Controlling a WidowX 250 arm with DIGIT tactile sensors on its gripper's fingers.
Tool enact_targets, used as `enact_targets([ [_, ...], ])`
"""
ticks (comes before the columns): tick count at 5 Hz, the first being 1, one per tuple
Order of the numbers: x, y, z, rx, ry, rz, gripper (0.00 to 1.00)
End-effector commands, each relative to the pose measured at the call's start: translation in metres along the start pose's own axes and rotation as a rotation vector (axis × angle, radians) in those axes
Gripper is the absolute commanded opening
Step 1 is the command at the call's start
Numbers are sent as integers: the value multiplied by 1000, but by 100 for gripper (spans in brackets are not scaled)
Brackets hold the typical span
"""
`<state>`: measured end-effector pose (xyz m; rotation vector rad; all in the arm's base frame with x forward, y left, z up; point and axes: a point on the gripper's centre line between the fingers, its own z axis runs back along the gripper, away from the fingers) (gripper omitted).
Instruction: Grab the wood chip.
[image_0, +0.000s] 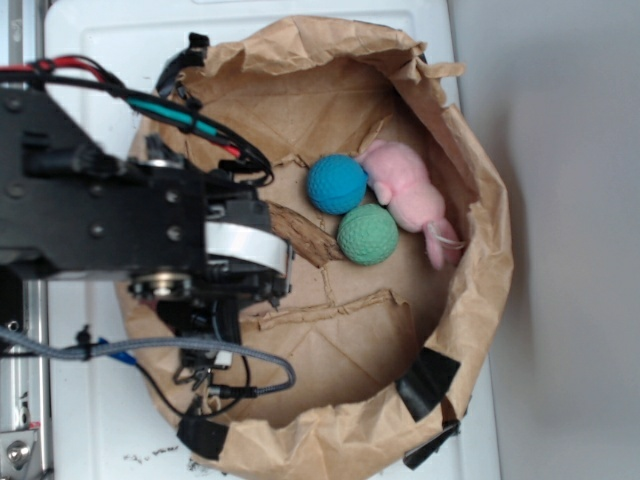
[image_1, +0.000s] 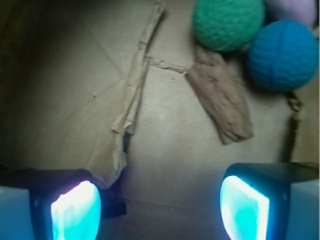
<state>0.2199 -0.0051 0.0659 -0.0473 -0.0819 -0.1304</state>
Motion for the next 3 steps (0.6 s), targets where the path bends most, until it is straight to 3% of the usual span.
enact_targets([
  [1, 15, 16, -1, -3, -14, -2, 100],
  [3, 30, 47, 9, -16, -27, -25, 100],
])
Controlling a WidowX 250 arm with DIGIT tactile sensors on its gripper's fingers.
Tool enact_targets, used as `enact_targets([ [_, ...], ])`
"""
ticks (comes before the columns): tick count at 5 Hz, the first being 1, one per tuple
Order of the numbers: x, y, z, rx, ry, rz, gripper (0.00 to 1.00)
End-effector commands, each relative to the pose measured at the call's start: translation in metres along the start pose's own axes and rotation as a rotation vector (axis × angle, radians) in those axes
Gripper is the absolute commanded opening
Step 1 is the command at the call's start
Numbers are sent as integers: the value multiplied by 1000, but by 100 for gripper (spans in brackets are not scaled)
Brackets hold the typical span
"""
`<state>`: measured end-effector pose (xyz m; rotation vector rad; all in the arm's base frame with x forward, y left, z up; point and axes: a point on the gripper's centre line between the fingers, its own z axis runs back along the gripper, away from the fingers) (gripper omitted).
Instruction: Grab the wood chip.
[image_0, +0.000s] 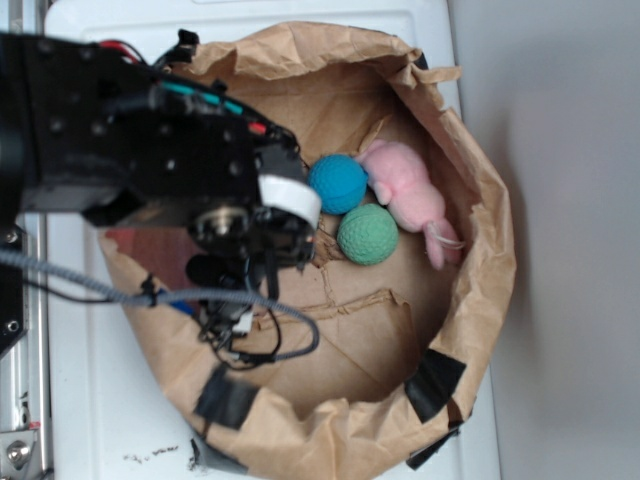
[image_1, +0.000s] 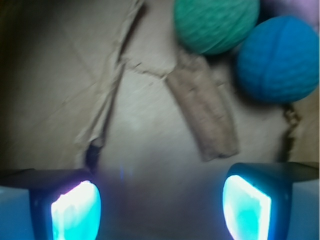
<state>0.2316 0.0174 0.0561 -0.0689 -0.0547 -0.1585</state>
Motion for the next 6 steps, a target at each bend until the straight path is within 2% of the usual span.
enact_targets([
  [1, 20, 27, 19, 16, -46, -19, 100],
  [4, 29, 25, 9, 36, -30, -44, 100],
  [6, 48, 20, 18, 19, -59, -67, 100],
])
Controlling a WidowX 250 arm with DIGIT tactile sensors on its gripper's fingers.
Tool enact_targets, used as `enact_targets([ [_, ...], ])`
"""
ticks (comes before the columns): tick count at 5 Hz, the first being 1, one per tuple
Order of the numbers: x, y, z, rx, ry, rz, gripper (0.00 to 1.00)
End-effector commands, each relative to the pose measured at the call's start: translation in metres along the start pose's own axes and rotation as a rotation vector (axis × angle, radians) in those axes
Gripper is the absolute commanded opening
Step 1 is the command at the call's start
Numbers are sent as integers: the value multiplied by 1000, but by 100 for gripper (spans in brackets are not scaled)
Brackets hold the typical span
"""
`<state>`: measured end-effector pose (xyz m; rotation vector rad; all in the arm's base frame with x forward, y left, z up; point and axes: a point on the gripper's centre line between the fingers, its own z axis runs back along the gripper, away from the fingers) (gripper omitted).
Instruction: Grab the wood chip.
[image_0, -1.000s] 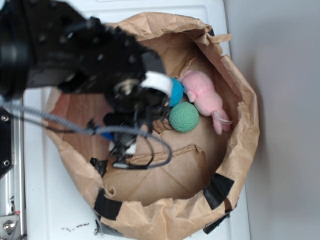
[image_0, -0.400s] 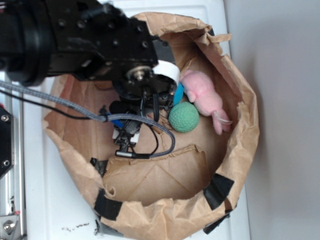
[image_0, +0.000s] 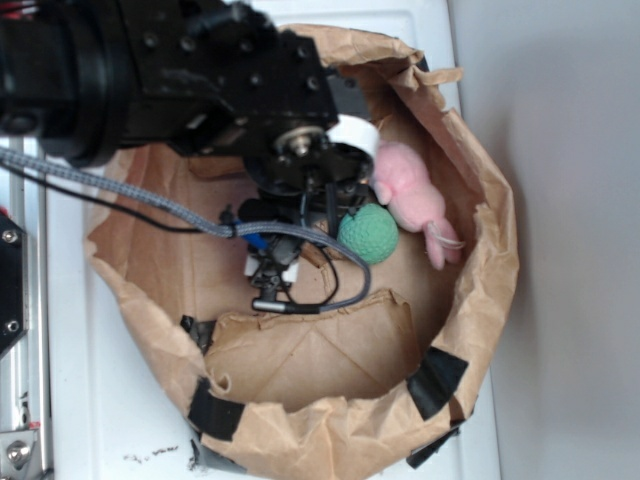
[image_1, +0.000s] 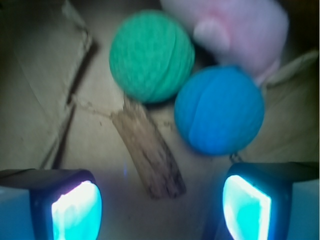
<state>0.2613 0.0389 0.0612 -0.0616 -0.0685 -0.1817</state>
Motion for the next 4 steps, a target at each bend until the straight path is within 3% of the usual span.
enact_targets([
  [1, 24, -7, 6, 16, -51, -45, 100],
  [4, 20, -11, 4, 30, -75, -41, 100],
])
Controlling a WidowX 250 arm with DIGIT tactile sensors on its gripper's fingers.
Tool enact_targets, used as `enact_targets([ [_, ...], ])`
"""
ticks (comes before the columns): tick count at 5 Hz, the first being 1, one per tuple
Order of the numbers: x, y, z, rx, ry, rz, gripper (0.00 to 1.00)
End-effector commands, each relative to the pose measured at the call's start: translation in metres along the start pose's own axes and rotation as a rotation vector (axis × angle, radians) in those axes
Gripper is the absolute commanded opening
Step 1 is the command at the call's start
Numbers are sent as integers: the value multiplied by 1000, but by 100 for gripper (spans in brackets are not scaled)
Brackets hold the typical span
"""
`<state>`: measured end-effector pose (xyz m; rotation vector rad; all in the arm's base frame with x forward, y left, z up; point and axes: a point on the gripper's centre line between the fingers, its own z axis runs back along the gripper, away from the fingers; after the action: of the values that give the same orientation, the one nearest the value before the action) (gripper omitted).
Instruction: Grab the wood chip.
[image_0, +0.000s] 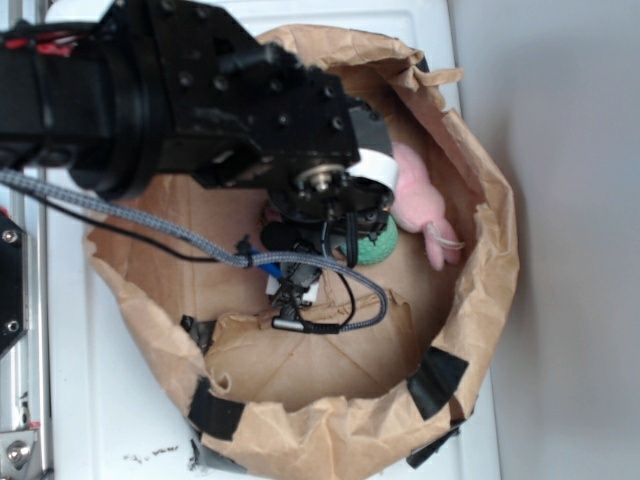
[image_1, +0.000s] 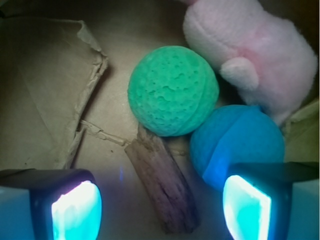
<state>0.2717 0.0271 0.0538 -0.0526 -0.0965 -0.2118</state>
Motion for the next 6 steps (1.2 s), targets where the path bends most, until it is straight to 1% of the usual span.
enact_targets([
  [1, 8, -1, 13, 21, -49, -10, 100],
  [2, 5, -5, -18, 49, -17, -22, 100],
  [3, 3, -5, -21, 51, -28, -13, 100],
  [4, 5, -4, -20, 65, -34, 7, 0],
  [6, 10, 5, -16, 69, -51, 27, 0],
])
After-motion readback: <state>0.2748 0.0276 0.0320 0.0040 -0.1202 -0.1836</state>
